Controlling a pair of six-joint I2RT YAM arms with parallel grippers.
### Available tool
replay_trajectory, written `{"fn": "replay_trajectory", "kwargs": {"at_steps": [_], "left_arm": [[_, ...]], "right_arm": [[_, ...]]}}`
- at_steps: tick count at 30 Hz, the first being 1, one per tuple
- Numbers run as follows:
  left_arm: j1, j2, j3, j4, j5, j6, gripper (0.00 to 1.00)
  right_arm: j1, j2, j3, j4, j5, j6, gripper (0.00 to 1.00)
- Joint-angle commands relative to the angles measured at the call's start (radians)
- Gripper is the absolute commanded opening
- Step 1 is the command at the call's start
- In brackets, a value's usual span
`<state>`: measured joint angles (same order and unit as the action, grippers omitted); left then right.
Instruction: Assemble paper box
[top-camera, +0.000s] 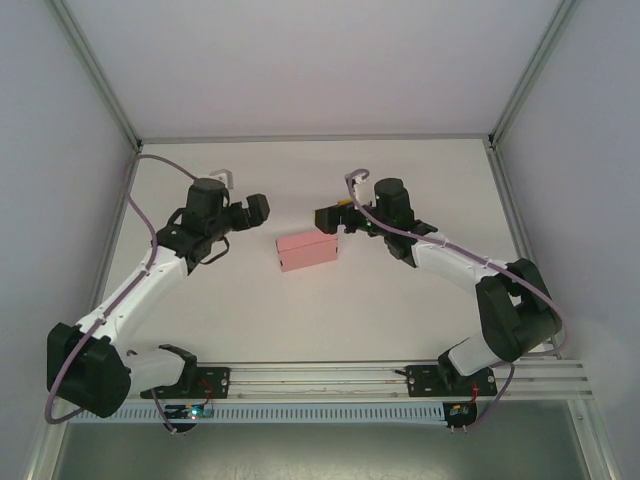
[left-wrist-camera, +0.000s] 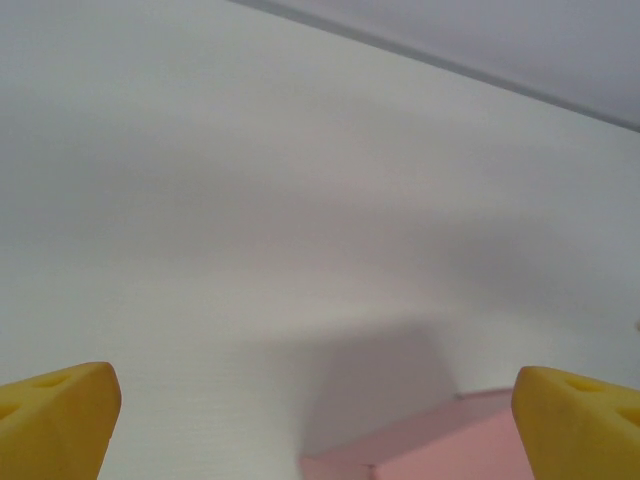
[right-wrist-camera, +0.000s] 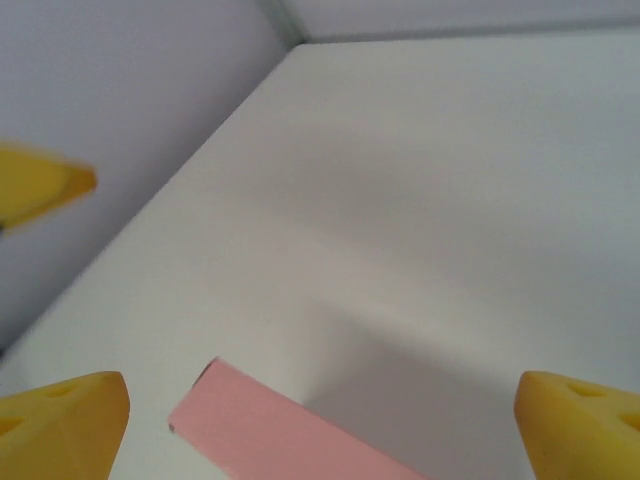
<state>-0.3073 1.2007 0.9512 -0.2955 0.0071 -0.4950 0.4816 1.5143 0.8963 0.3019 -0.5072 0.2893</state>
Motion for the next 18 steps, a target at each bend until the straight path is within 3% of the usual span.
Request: {"fn": "replay_trajectory", "kwargs": {"at_steps": [1,7,10,14,18], "left_arm": [[0.008,-0.023,0.007,-0.140,-0.184,0.011,1.00],[0.036,-0.018,-0.017,-0.153,-0.167,-0.019,1.00],[0.049,-0.008,-0.021,-0.166,-0.154,-0.024,1.00],[0.056,-0.006,-0.044,-0.150,-0.142,-0.020,1.00],[0.060,0.003,-0.047,-0.156,-0.127,-0.017,1.00]], "right_arm": [[0.033,0.013,0.066,-0.073,-0.165,-0.421,0.98],[0.105,0.121,0.273,-0.512,-0.177,-1.014,0.98],[0.138,0.177,0.380,-0.730,-0.176,-1.227,0.98],[0.166,0.255,0.498,-0.972,-0.139,-1.417,0.98],[0.193,0.314,0.552,-1.006,-0.020,-1.385,0.98]]}}
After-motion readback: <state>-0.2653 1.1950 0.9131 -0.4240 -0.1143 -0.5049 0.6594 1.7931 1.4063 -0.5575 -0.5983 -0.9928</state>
